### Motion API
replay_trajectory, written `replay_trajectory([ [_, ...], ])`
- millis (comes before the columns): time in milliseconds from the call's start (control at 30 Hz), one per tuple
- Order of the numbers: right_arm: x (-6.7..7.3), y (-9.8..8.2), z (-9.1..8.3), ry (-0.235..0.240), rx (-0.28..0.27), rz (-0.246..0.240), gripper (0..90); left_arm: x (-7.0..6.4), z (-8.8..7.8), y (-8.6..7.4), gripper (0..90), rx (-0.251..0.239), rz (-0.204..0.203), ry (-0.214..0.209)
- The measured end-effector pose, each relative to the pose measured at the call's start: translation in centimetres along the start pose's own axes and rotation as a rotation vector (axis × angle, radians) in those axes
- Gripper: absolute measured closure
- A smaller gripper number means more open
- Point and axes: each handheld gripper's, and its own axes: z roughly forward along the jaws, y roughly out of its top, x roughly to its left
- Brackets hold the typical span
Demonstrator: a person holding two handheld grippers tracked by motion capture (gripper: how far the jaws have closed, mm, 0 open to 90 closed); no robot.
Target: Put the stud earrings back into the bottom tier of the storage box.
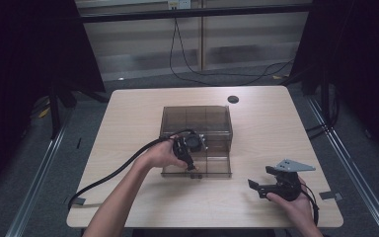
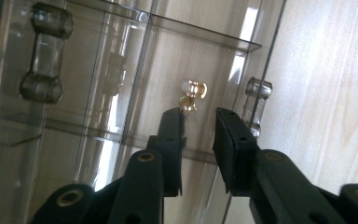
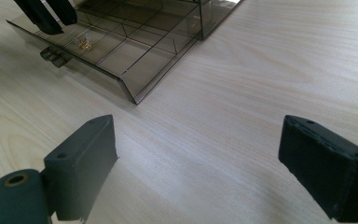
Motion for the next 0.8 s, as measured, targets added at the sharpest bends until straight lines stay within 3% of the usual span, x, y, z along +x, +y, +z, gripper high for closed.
replay_trajectory([
  [67,0.0,0.0,0.0,-0.002,0.0,0.001,10.6,-0.1,-0.4,-0.1,69.3,-0.004,0.006,0.008],
  [133,0.0,0.0,0.0,-0.001,0.0,0.001,10.6,-0.3,-0.7,-0.3,65.5,-0.041,-0.007,0.033],
  [233,0.1,0.0,-0.1,-0.001,0.001,0.003,10.6,-0.4,-1.3,-1.1,55.3,-0.077,-0.039,0.017],
  [367,0.1,0.0,-0.1,0.002,0.002,0.005,10.6,-0.2,-2.0,-3.0,46.0,-0.112,-0.084,0.011],
  [400,0.0,0.0,0.0,-0.001,0.002,0.002,10.6,-0.3,-2.1,-3.5,44.1,-0.136,-0.111,0.012],
  [500,0.1,0.1,0.0,0.001,0.0,0.002,10.6,-0.4,-3.0,-4.6,37.2,-0.166,-0.123,0.027],
  [633,0.1,0.1,0.0,0.0,0.002,0.001,10.6,-0.7,-4.3,-5.9,29.7,-0.245,-0.144,0.041],
  [700,0.1,0.1,0.0,-0.001,0.001,0.002,10.6,-0.9,-4.9,-6.6,26.0,-0.294,-0.176,0.055],
  [800,0.1,0.1,0.0,-0.001,0.004,0.005,10.6,-1.1,-5.2,-7.6,23.7,-0.327,-0.196,0.077],
])
